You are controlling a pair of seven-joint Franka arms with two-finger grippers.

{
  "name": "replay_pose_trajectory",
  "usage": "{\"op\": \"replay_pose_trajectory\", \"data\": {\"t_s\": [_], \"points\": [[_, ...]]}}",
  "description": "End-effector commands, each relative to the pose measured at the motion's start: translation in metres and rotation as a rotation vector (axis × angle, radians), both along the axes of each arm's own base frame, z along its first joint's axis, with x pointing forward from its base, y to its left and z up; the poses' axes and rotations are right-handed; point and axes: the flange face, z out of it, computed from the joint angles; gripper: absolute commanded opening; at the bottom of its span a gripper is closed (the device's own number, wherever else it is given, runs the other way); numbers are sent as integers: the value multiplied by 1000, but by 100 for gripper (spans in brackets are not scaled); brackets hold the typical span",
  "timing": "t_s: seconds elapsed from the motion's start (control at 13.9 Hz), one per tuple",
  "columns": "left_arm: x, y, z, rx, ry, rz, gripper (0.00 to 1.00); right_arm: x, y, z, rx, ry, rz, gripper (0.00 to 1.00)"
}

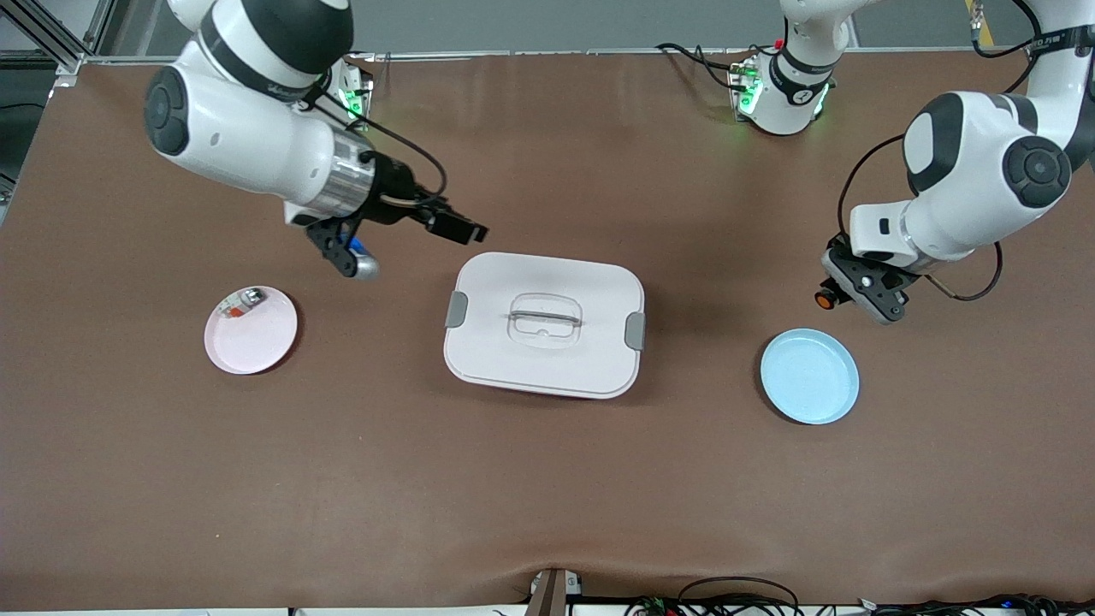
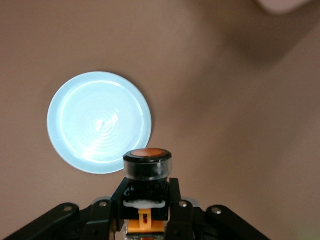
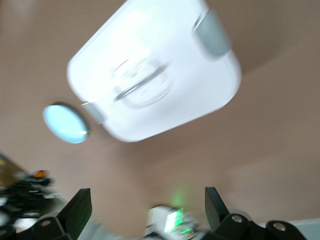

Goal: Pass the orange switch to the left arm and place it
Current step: 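Carry the switch with the left gripper while the right gripper withdraws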

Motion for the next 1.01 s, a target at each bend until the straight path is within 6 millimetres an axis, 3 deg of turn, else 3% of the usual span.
{"op": "replay_pose_trajectory", "data": {"t_s": [0.0,0.14,0.22,0.43,0.79,0.94], "points": [[20,9,-11,42,-22,-140,0,-2,-55,-11,-92,-73,166,100],[25,13,-24,30,-25,-191,0,9,-99,-20,-122,-118,276,100],[29,28,-34,20,-28,-210,0,13,-125,-25,-130,-144,323,100],[40,45,-60,-12,-72,-337,0,26,-202,-43,-164,-200,438,100],[47,44,-92,6,-94,-461,0,30,-271,-25,-361,-264,574,100],[50,43,-104,17,-104,-499,0,24,-282,-8,-382,-287,566,100]]}}
